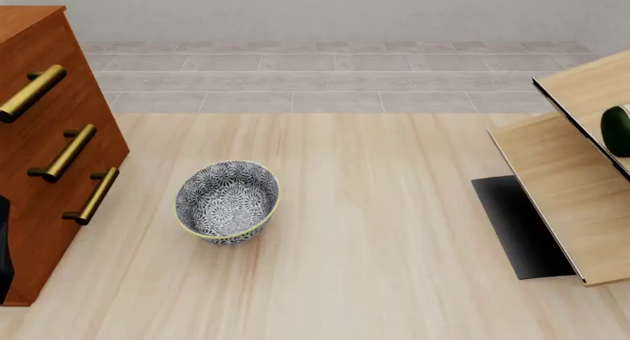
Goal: Put the wine bottle on the wine rack.
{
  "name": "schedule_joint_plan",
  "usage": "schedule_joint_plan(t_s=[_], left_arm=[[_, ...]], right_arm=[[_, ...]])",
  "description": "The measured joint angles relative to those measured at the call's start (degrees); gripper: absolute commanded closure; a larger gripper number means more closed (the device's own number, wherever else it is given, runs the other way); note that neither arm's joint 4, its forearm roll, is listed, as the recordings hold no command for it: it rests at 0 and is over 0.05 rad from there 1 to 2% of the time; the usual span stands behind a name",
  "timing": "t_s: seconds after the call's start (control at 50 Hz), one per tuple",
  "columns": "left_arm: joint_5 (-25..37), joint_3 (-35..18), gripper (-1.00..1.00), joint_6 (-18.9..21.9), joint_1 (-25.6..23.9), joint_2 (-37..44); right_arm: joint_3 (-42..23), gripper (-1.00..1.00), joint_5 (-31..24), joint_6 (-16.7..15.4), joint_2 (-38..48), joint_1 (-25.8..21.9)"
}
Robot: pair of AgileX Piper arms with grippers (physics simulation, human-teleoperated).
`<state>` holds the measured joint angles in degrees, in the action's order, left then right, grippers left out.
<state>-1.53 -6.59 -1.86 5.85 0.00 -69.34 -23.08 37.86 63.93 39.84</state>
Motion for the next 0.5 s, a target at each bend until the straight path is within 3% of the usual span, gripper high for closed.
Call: schedule_joint_plan(t_s=[0.5], left_arm=[[0.0,-0.2,-1.00,-0.1,0.0,0.0]], right_arm=[[-0.1,-1.00,-0.6,-6.1,-5.8,-9.1]])
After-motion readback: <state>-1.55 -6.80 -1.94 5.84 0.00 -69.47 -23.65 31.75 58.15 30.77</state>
